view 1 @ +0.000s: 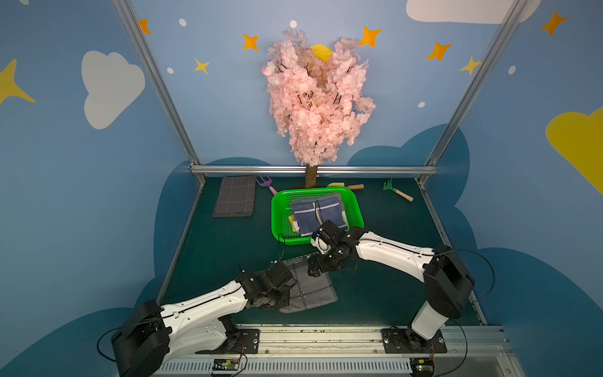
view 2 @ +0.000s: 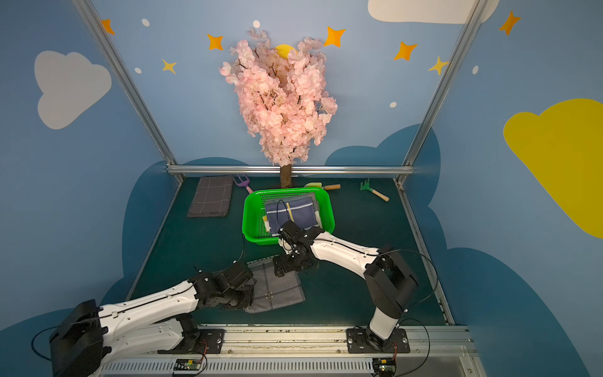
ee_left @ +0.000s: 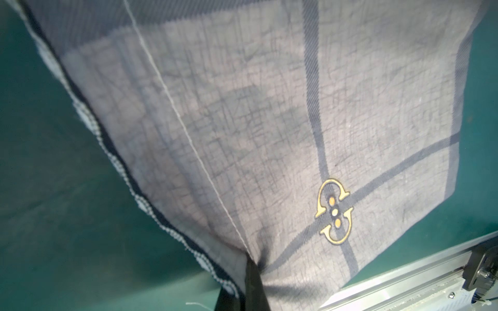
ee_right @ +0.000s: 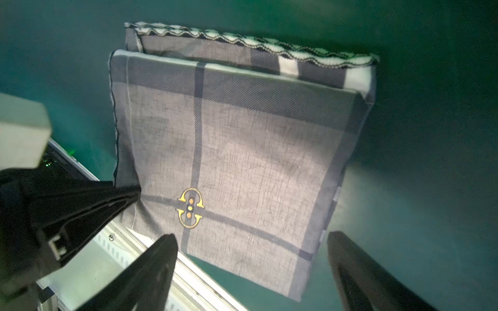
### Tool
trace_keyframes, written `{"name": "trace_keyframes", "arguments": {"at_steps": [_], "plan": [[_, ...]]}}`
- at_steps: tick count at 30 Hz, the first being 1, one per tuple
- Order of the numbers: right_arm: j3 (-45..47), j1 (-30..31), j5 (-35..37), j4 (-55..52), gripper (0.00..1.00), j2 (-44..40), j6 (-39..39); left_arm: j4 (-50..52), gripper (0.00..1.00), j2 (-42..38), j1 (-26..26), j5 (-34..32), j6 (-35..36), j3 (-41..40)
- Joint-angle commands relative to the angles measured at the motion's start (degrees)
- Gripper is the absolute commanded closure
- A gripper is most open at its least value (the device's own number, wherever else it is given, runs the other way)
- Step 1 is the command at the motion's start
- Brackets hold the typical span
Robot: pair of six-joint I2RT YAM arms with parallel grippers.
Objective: Put the folded pillowcase in the basket
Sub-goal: Adjust the basket at the center of the board, then pick up the pillowcase at the center of the board.
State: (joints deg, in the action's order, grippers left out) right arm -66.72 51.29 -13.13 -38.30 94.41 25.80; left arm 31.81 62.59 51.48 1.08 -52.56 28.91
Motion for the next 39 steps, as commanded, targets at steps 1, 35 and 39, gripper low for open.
{"name": "trace_keyframes", "arguments": {"at_steps": [1,35,39], "plan": [[3.74,-1.16,1.0,-0.28,0.07,-4.26,2.05,-1.84,0.97,1.74,0.28,1.07,2.12,0.97],[15.01,-7.3,-5.01,8.03,0.07,-6.41,2.92,-2.6,0.38,5.95,-4.4,-2.28,3.87,-0.12],[15.08,-7.31,-6.94,11.51,0.07,-2.39,3.54,-4.31,0.37,7.41,-5.8,-0.55,5.39,0.43]]}}
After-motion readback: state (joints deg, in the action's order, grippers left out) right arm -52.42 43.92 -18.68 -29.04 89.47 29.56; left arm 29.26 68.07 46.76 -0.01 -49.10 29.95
